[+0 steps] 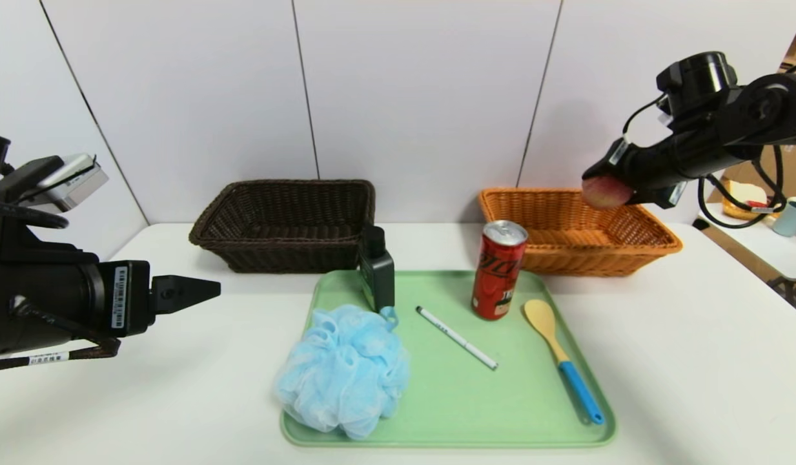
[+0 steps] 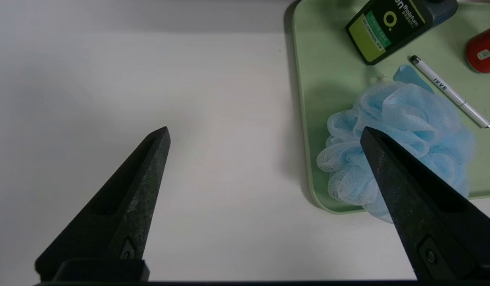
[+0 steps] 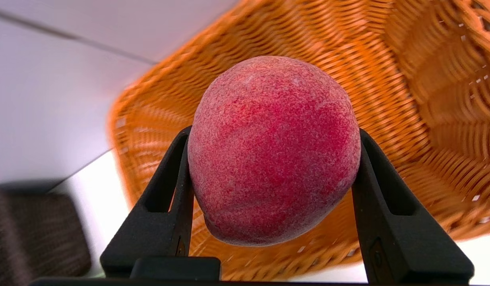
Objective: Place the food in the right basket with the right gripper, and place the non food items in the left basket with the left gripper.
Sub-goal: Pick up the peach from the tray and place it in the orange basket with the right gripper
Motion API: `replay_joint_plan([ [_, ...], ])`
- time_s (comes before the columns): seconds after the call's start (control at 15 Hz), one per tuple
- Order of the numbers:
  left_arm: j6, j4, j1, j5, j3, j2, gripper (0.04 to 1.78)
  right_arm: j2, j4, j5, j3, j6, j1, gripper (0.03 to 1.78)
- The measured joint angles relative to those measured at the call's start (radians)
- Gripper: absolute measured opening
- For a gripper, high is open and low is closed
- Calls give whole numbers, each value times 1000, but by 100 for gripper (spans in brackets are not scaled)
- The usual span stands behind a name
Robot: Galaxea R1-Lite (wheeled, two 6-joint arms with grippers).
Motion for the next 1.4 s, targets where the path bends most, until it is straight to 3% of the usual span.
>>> replay_joint_plan([
  [0.33,1,-65,-16,-6,19,-6,169,87,-3,-14,0,-31,-30,109],
  [0.87,1,-61,-15,-5,24,-7,169,117,-29,-13,-2,-25,-32,148],
  [1.2,-4,-66,-16,-6,44,-15,169,32,-25,-104,-2,-15,-2,159],
  [1.4,-4,-66,-16,-7,47,-21,169,-55,16,-111,1,-11,28,163],
])
